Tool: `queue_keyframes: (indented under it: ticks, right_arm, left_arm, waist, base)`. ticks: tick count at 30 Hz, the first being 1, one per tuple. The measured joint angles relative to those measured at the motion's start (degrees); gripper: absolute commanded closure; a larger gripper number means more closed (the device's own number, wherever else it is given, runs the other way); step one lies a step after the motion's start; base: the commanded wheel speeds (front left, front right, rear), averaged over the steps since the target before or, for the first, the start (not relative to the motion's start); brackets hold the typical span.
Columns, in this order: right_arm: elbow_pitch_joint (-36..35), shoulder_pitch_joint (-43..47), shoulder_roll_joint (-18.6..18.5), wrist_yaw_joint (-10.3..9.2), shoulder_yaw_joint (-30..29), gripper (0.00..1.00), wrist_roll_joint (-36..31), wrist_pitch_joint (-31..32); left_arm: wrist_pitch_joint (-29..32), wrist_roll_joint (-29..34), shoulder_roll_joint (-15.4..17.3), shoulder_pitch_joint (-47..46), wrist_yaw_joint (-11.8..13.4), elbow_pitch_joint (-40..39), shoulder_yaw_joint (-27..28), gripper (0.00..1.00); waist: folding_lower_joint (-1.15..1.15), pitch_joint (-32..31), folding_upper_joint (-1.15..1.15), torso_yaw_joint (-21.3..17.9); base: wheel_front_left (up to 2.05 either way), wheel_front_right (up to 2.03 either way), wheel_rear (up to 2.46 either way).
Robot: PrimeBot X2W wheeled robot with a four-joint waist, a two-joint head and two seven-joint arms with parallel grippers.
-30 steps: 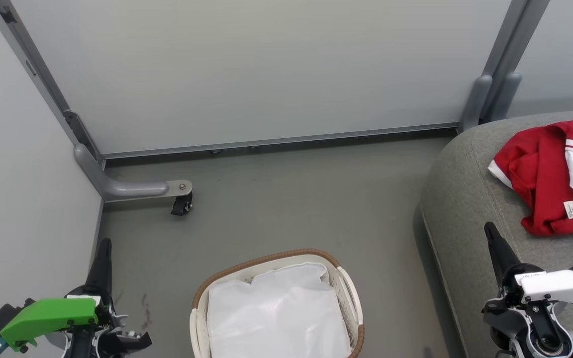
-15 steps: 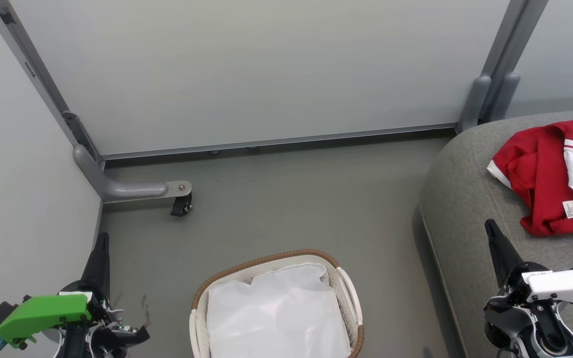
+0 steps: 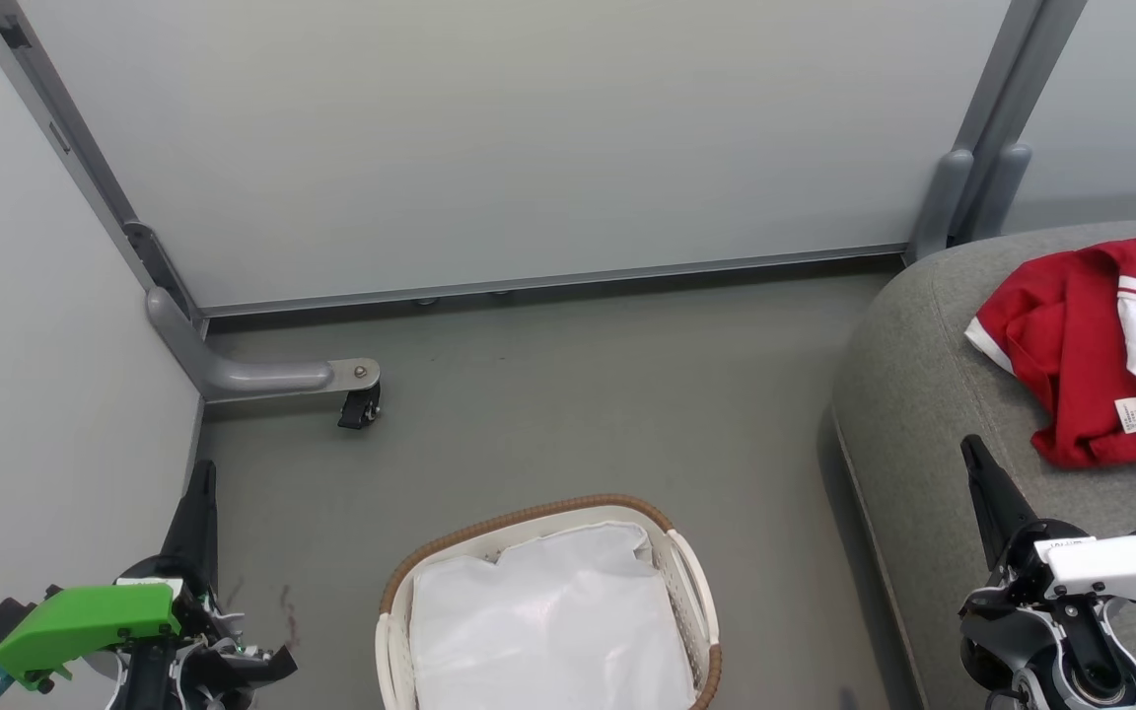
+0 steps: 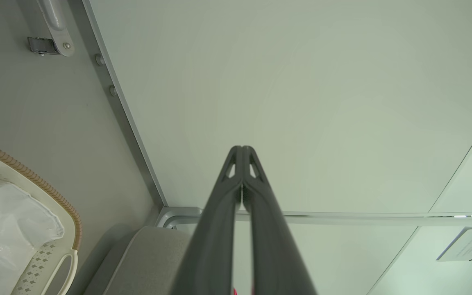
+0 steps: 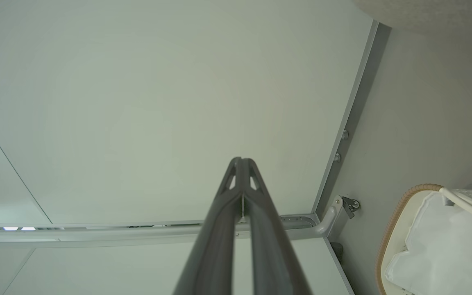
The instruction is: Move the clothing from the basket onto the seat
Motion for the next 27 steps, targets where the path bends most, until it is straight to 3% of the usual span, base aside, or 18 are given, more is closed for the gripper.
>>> queue_keyframes:
  ticks: [27]
  right_arm:
    - [0.00, 0.00, 0.00, 0.00, 0.00, 1.00, 0.00, 0.00]
  left_arm:
    - [0.00, -0.01, 0.00, -0.01, 0.00, -0.01, 0.00, 1.00]
  waist:
    - [0.00, 0.00, 0.00, 0.00]
  base:
    - [0.00, 0.00, 0.00]
